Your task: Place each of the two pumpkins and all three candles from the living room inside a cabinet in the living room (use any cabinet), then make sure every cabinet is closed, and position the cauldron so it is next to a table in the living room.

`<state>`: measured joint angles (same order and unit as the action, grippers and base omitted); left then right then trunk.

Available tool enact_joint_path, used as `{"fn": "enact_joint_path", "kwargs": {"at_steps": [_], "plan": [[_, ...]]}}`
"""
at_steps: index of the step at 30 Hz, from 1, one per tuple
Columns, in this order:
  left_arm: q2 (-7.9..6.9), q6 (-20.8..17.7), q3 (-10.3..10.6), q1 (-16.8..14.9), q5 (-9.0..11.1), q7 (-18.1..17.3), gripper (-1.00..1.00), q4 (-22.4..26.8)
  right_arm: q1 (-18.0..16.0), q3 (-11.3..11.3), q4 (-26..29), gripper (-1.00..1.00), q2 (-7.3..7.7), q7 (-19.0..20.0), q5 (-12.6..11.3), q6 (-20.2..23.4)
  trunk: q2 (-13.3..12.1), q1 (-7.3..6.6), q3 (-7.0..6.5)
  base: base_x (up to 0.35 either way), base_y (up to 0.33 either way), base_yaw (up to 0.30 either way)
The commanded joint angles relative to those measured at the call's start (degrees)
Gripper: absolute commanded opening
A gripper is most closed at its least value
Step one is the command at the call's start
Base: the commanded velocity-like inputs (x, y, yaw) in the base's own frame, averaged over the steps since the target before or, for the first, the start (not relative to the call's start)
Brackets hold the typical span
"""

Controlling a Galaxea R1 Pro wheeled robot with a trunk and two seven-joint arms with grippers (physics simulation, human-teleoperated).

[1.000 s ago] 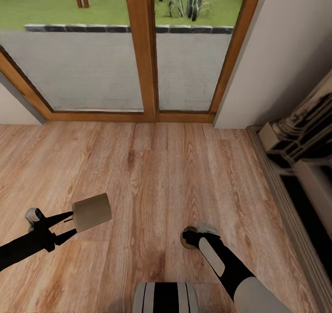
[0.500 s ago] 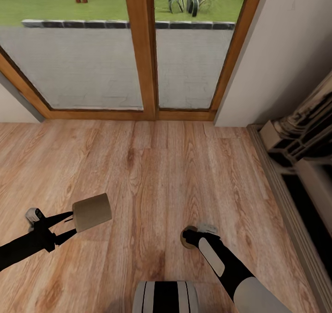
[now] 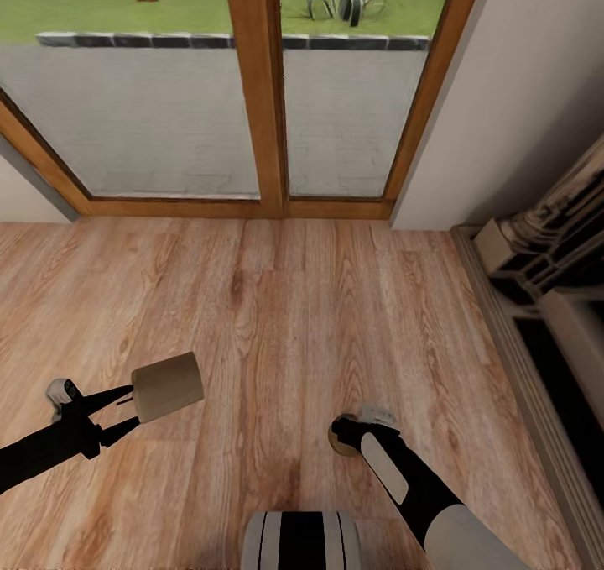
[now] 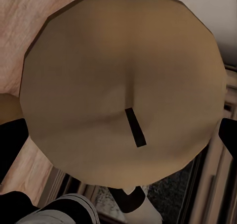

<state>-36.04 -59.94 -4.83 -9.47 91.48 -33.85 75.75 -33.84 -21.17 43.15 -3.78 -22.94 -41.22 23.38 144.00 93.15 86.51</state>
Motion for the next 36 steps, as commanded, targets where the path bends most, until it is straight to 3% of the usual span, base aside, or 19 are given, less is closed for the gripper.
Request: {"fn": "enact_joint_path", "kwargs": {"at_steps": [1,30,31,36], "plan": [[0.00,-0.1,0.0,0.0,0.2,0.0,-1.00,0.0,0.0,0.0,0.0,1.00,0.00,0.0,0.0,0.0,0.0,0.00,0.01,0.000,0.000,0.000],[0.00,-0.1,0.0,0.0,0.2,0.0,-1.00,0.0,0.0,0.0,-0.8,1.00,-0.08,0.0,0.1,0.0,0.1,0.15,1.34,0.000,0.000,0.000],[0.00,-0.1,0.0,0.0,0.2,0.0,-1.00,0.0,0.0,0.0,-0.8,-1.00,-0.08,0.0,0.1,0.0,0.1,0.15,1.34,0.000,0.000,0.000],[0.00,-0.1,0.0,0.0,0.2,0.0,-1.00,0.0,0.0,0.0,-0.8,-1.00,-0.03,0.1,0.1,0.0,0.1,0.15,1.34,0.000,0.000,0.000]]}}
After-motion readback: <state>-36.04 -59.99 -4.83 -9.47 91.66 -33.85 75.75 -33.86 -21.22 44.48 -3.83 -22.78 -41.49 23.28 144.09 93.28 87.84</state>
